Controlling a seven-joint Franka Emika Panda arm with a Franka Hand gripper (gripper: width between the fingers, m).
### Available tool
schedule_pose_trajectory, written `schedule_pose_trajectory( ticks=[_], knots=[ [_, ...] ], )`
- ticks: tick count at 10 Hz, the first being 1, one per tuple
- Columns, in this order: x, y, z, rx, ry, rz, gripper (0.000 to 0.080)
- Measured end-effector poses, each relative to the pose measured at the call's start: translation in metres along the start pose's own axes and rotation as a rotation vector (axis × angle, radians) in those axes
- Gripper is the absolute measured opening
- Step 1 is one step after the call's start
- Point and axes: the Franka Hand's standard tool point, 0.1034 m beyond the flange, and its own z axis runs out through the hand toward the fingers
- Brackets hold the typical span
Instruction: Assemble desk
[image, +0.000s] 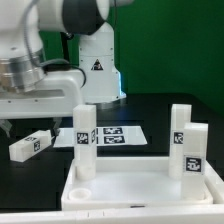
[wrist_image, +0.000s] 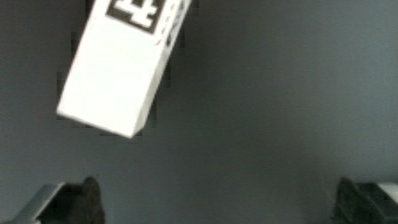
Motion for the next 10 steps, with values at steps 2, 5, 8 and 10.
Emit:
schedule_pose_trajectory(
  ticks=[2,5,8,10],
  knots=[
    [0.001,-0.003,0.002,-0.004,0.018,0.096,0.0649],
    [-0.008,0.003,0.009,0.033,-0.044,0.122,0.0649],
    [-0.034,0.014,0.015,0.098,-0.333,0.162,0.0649],
    [-0.031,0.016,0.019,0.122,-0.504,0.166,0.0649]
  ],
)
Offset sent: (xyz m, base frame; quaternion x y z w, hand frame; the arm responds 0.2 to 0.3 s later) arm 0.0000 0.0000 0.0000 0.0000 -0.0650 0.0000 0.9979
